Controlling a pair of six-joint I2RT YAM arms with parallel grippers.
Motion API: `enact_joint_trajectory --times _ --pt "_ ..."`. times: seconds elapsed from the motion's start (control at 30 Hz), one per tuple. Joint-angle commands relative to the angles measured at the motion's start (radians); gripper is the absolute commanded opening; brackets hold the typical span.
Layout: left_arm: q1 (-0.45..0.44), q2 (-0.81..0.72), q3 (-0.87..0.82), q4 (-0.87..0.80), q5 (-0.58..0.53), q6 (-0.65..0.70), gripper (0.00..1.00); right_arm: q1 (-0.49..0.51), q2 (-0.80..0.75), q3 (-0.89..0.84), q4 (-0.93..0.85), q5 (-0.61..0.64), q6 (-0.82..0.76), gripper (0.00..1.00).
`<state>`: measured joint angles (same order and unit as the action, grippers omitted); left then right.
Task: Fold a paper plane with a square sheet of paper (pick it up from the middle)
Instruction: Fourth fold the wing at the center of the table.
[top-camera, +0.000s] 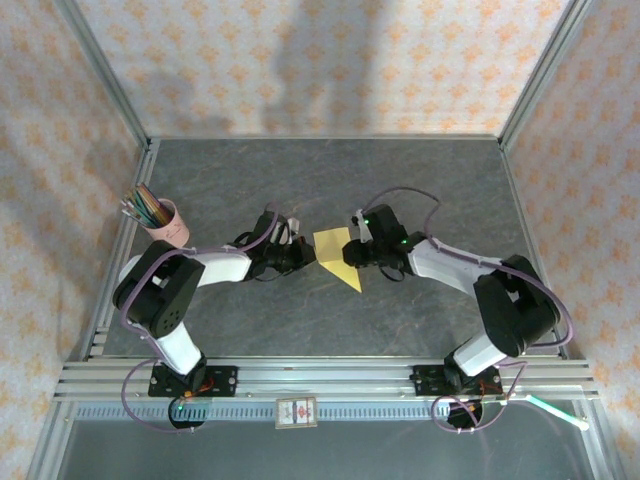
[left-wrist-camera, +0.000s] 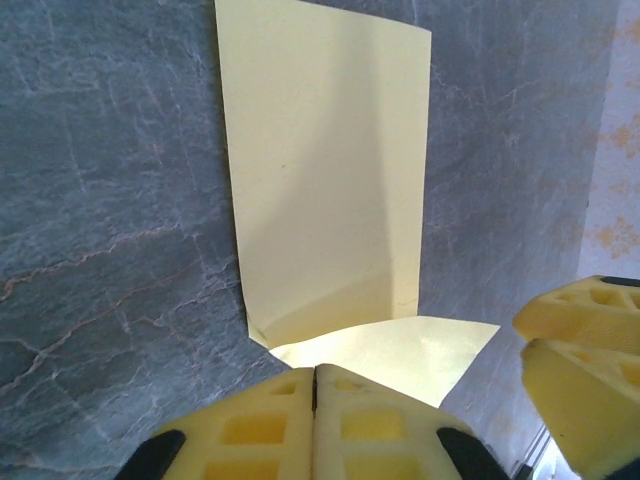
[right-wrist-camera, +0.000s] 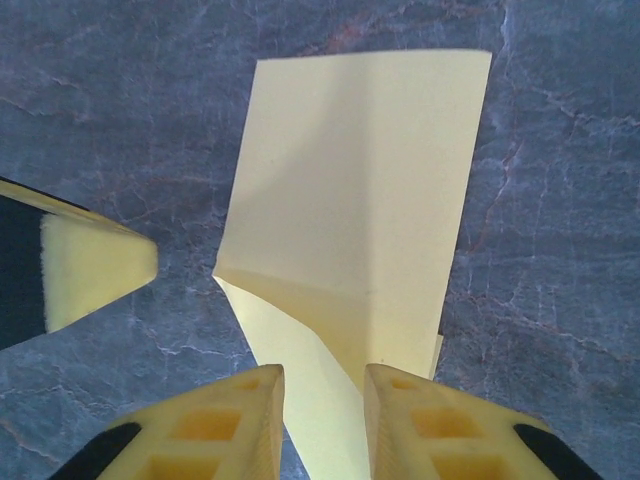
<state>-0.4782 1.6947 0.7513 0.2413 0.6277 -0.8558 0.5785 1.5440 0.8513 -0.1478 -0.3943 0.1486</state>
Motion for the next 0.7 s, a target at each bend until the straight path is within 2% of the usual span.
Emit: enact_joint_trajectory --times 0.0,0.17,0.5,0.67 --pt "-0.008 0.014 0.023 -0.03 0.001 0.035 0.13 0.006 0.031 -0.001 -0.013 0.073 0.015 0.27" --pt "-0.026 0.021 0.026 -0.039 -0.002 0.049 0.17 0.005 0.075 -0.001 -0.006 0.094 0.026 0.25" --pt "-0.047 0.063 0.046 -0.016 0.035 0.056 0.32 0.0 0.112 -0.021 0.006 0.118 0.038 0.12" --pt "-0.046 0.1 0.086 -0.049 0.026 0.079 0.34 -0.002 0.125 -0.032 0.013 0.118 0.043 0.09"
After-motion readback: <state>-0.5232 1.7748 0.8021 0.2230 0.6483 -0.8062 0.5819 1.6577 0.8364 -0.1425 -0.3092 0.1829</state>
